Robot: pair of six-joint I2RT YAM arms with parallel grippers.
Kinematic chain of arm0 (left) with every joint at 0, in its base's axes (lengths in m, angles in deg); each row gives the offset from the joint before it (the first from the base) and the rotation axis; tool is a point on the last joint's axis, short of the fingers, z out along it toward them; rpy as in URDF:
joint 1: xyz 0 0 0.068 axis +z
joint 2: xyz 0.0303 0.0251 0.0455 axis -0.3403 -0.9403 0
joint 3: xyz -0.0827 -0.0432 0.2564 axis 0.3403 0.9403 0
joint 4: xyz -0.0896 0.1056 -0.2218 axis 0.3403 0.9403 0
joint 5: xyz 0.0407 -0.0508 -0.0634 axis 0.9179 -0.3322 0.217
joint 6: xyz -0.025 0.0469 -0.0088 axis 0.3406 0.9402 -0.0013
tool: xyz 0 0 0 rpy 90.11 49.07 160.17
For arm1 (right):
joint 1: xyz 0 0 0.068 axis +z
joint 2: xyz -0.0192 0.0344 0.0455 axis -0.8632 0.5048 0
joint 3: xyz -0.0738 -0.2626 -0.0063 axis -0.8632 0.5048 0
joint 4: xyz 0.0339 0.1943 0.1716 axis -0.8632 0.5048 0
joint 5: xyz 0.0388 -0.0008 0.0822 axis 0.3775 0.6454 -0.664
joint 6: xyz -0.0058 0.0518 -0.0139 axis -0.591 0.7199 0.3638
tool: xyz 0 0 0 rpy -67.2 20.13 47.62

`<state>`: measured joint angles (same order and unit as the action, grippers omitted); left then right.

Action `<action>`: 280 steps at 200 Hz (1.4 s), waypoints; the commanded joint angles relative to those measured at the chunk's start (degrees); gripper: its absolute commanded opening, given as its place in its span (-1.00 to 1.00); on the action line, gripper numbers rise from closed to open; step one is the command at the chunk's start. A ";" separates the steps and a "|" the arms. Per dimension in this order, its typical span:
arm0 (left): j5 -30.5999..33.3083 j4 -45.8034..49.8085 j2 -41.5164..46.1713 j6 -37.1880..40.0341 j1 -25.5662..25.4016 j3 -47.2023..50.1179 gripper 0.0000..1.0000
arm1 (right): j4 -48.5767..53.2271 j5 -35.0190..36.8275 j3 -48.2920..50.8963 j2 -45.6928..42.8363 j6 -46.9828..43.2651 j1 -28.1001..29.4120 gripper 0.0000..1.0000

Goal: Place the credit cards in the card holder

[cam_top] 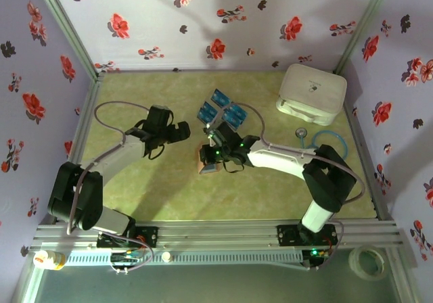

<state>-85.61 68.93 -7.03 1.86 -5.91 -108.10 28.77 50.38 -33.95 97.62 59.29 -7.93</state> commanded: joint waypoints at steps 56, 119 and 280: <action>0.32 3.14 0.61 3.15 0.40 -0.67 0.99 | -1.42 1.54 4.35 2.54 -0.29 -2.08 -0.93; -3.14 2.90 -3.52 5.52 -1.23 -1.60 0.99 | -8.54 -1.20 7.31 5.17 0.88 -3.71 -0.94; 1.59 1.12 -13.80 12.79 -9.93 -3.43 0.99 | -11.36 -2.20 9.53 6.93 2.50 -4.18 -0.95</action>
<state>-86.24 70.57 -19.49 13.13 -15.22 -111.07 17.89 48.61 -25.05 103.30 60.47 -11.72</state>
